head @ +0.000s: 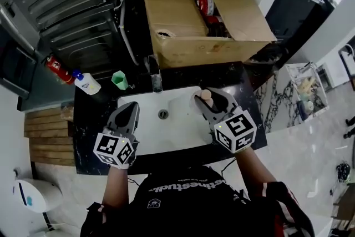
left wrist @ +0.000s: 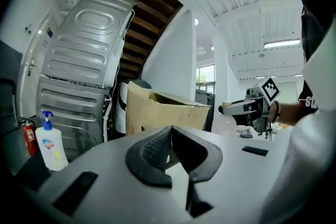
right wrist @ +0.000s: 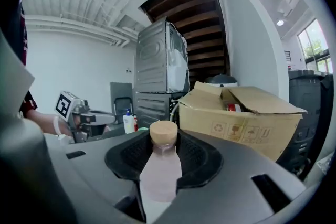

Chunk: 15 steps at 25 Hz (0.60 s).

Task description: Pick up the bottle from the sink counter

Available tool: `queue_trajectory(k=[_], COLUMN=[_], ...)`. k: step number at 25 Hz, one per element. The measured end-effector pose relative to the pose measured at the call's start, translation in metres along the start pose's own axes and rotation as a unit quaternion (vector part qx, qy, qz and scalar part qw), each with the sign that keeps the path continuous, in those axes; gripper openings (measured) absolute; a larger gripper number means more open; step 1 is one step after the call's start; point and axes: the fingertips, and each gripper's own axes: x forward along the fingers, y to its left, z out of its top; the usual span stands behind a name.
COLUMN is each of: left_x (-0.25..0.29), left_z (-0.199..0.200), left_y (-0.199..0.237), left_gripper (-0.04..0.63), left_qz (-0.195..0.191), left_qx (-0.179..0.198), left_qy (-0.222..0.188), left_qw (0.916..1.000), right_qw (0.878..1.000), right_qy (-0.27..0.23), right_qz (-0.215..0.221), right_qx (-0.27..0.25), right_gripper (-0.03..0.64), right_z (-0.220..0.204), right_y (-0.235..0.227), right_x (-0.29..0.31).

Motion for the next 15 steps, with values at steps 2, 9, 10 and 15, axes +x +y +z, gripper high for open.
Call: queue_trajectory(k=[2, 9, 10, 15], left_x=[-0.002, -0.007, -0.008, -0.012], left_z=[0.006, 0.018, 0.018, 0.016], left_y=[-0.005, -0.014, -0.014, -0.017], left_gripper=[0.015, 0.015, 0.015, 0.015], left_qz=[-0.007, -0.021, -0.021, -0.020], left_qx=[0.001, 0.014, 0.015, 0.010], left_qy=[-0.008, -0.022, -0.022, -0.020], left_qw=[0.9999, 0.9994, 0.9994, 0.9995], right_qw=[1.000, 1.000, 1.000, 1.000], right_qy=[-0.004, -0.014, -0.016, -0.016], right_qz=[0.005, 0.001, 0.002, 0.009], right_qx=[-0.003, -0.013, -0.014, -0.015], right_gripper=[0.169, 0.169, 0.169, 0.169], right_z=[0.005, 0.011, 0.011, 0.009], right_y=[0.012, 0.036, 0.038, 0.045], right_x=[-0.015, -0.042, -0.043, -0.049])
